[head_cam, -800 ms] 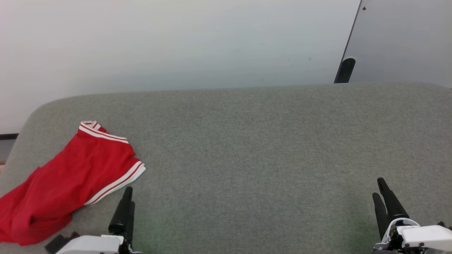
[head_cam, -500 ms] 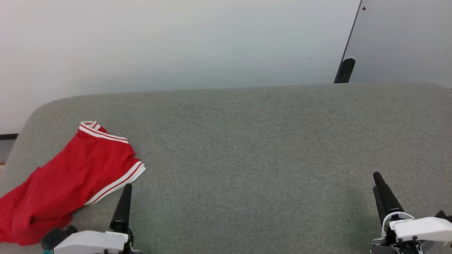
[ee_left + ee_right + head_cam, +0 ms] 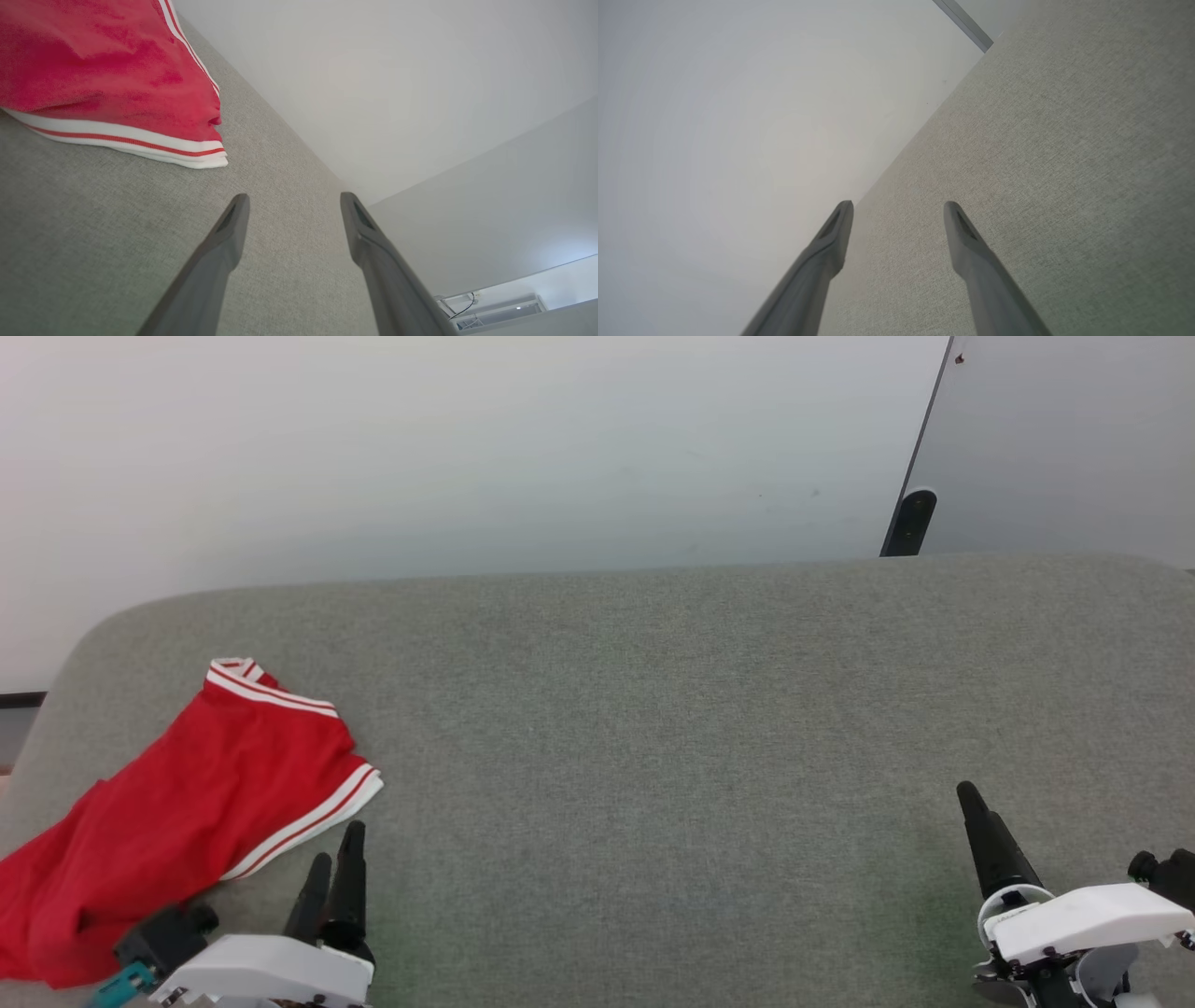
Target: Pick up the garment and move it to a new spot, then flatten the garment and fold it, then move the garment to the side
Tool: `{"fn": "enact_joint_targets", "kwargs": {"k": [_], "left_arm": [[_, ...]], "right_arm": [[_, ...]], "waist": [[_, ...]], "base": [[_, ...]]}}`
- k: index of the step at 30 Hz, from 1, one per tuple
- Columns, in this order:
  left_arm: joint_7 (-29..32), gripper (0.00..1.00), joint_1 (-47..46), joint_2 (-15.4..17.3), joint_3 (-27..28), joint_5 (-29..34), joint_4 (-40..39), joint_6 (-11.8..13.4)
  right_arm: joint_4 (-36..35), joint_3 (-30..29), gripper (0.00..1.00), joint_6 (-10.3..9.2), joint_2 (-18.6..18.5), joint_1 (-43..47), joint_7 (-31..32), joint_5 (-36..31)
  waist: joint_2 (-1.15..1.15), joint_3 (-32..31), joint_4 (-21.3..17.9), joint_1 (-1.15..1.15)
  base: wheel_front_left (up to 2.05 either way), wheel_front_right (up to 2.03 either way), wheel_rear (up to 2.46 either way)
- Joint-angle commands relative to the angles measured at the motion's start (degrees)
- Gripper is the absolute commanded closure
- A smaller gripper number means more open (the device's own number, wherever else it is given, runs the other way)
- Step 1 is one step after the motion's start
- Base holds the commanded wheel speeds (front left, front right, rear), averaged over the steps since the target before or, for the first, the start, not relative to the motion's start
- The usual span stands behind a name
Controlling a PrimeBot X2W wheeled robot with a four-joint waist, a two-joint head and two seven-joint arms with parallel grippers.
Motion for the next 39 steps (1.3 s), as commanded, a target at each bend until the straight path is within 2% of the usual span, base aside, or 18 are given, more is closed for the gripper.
{"fn": "enact_joint_targets", "kwargs": {"k": [1, 12, 39], "left_arm": [[-0.68, 0.00, -0.54, 1.06, -0.67, 3.39, -1.02, 0.50], [-2.63, 0.00, 0.02, 1.90, -1.96, 11.82, -2.74, 1.65], [-6.93, 0.00, 1.89, 4.08, -4.65, 29.35, -5.83, 3.29]], "right_arm": [[-0.03, 0.21, 0.00, -0.02, -0.62, -1.98, -0.69, -3.11], [0.59, 0.51, 0.00, -0.02, -0.42, -3.37, -2.79, -13.70], [1.71, 3.67, 0.00, -0.04, -2.14, -5.10, -6.45, -28.99]], "waist": [[0.00, 0.01, -0.04, 0.00], [0.00, -0.03, -0.07, 0.00], [0.00, -0.59, -0.04, 0.00]], "base": [[0.00, 0.00, 0.00], [0.00, 0.00, 0.00], [0.00, 0.00, 0.00]]}}
